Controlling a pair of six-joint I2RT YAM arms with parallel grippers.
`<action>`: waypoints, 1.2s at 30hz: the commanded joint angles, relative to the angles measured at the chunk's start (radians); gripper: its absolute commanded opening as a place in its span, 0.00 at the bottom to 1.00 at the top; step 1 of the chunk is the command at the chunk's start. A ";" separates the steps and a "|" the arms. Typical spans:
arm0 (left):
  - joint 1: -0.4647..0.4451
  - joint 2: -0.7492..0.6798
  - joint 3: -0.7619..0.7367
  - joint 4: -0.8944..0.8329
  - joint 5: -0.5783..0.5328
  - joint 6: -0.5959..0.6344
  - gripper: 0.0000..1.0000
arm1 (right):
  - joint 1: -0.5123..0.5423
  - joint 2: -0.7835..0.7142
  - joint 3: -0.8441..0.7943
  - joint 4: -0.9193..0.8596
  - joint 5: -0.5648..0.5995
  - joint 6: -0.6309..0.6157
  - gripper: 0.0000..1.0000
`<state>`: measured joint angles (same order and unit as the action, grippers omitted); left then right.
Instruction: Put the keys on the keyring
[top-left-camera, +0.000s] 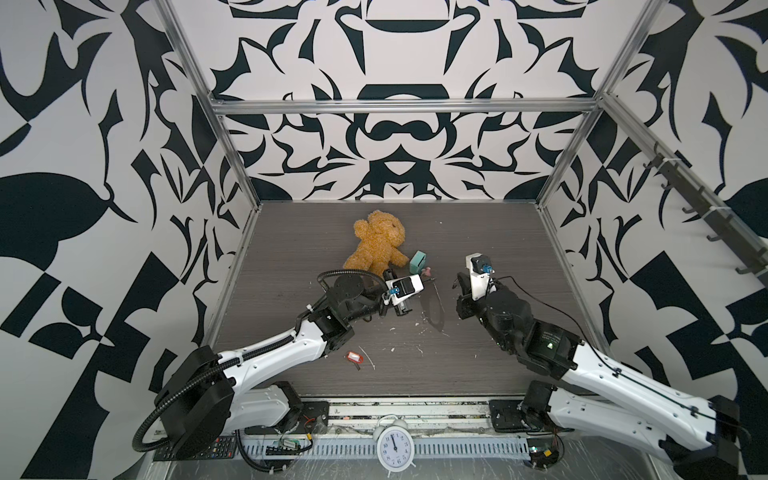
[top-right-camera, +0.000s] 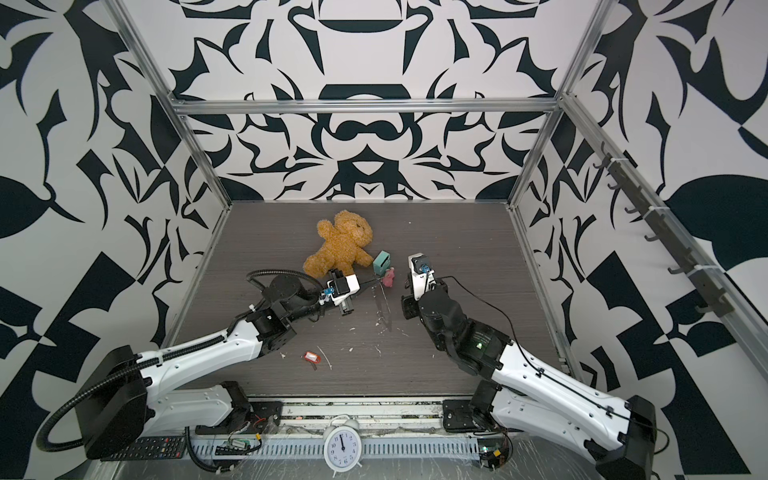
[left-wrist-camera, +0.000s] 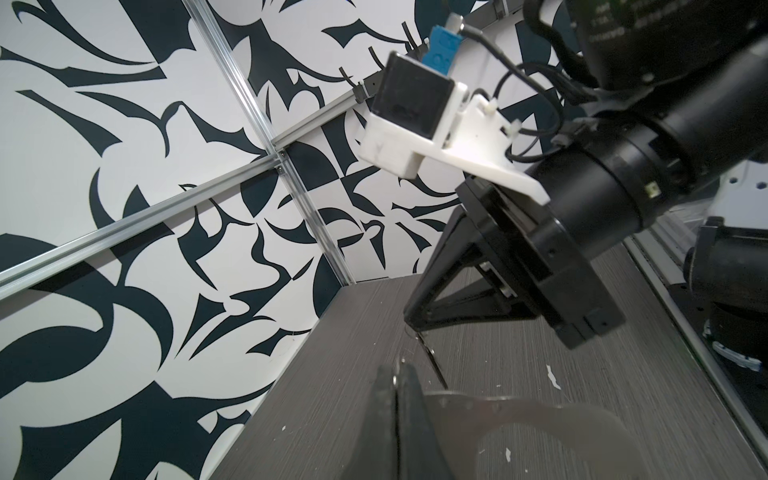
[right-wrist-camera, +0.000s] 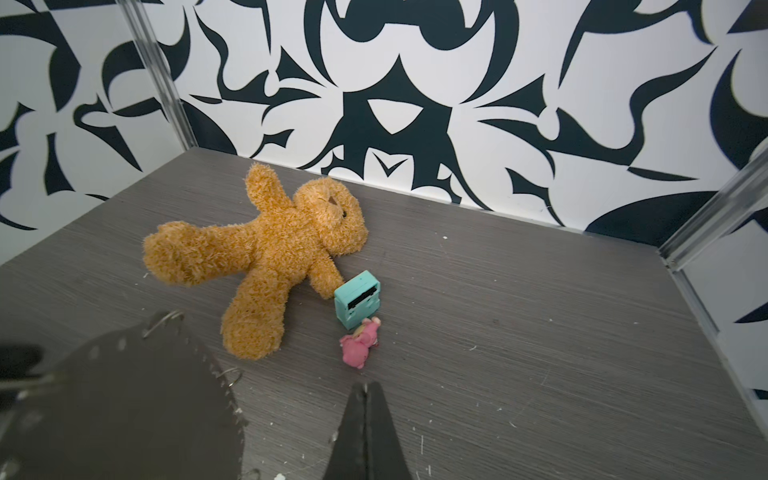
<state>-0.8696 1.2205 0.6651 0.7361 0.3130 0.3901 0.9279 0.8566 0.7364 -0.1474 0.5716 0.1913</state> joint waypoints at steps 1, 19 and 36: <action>0.004 -0.014 0.033 -0.036 -0.021 0.018 0.00 | -0.003 0.008 0.013 -0.014 0.060 -0.047 0.00; 0.004 0.037 0.025 0.022 0.033 0.091 0.00 | -0.116 -0.229 -0.232 0.375 -0.429 0.026 0.00; 0.004 0.039 0.037 -0.006 0.129 0.089 0.00 | -0.115 -0.209 -0.294 0.461 -0.559 0.001 0.00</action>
<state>-0.8696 1.2678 0.6685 0.7162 0.4107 0.4644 0.8124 0.6510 0.4412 0.2317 0.0414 0.1993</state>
